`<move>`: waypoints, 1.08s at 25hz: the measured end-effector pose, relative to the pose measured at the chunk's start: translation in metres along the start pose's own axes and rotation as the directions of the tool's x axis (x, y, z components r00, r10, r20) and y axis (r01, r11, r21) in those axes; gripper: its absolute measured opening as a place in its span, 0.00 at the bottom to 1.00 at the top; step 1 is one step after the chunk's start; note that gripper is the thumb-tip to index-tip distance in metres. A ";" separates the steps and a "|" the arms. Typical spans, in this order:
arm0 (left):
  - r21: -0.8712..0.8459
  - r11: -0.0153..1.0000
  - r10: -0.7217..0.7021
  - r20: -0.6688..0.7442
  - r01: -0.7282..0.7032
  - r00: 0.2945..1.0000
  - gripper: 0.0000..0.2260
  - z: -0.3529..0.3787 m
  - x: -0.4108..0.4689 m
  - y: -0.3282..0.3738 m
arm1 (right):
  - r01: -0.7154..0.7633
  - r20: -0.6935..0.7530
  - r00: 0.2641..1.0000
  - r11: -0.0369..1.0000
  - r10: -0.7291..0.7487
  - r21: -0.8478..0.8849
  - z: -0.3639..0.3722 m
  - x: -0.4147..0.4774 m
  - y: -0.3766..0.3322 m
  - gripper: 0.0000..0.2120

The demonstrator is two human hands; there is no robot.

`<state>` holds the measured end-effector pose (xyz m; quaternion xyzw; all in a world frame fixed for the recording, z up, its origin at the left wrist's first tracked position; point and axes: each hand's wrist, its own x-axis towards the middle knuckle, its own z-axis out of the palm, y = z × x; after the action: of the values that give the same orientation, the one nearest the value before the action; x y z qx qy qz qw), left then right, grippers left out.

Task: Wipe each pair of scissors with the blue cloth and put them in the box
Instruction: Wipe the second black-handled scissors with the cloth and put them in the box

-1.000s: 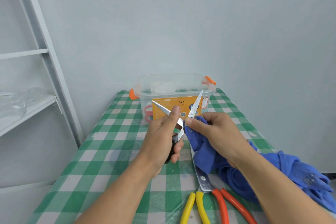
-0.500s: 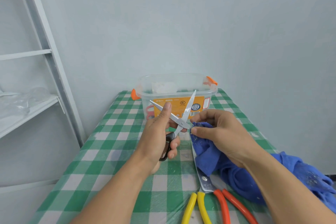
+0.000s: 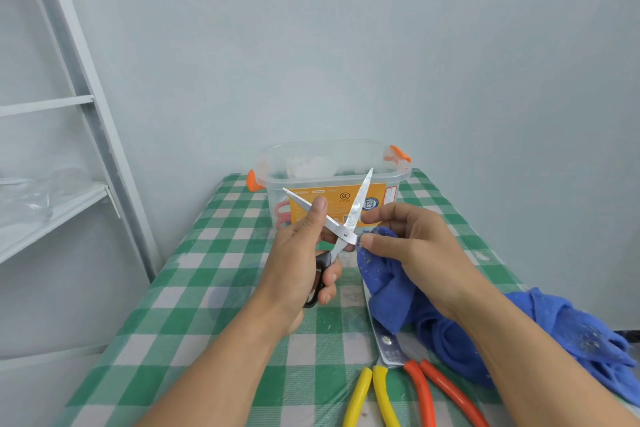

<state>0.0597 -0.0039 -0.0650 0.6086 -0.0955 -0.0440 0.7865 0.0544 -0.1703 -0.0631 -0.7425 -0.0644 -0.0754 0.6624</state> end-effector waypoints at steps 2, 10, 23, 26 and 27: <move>-0.002 1.000 0.004 -0.019 -0.004 1.000 0.28 -0.002 0.001 0.000 | 0.027 -0.027 0.999 1.000 -0.028 -0.012 0.000 0.000 0.001 0.06; -0.050 0.998 0.037 -0.141 -0.044 0.989 0.16 -0.006 0.007 0.000 | 0.215 -0.250 0.945 0.976 -0.213 -0.018 -0.003 0.004 0.001 0.08; 0.040 0.968 0.249 -0.231 -0.247 0.941 0.09 -0.006 0.011 -0.007 | 0.253 -0.094 0.966 0.952 -0.240 0.174 0.009 -0.006 -0.006 0.12; 0.048 0.957 0.287 -0.261 -0.284 0.922 0.08 -0.002 0.011 -0.010 | 0.237 -0.045 0.972 0.950 -0.232 0.203 0.015 -0.007 -0.006 0.09; 0.050 0.955 0.296 -0.278 -0.294 0.914 0.08 -0.001 0.010 -0.011 | 0.244 -0.037 0.970 0.948 -0.242 0.206 0.017 -0.007 -0.006 0.07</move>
<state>0.0705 -0.0082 -0.0748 0.5901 -0.0733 0.1625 0.7874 0.0467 -0.1529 -0.0610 -0.6548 -0.1590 -0.1535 0.7227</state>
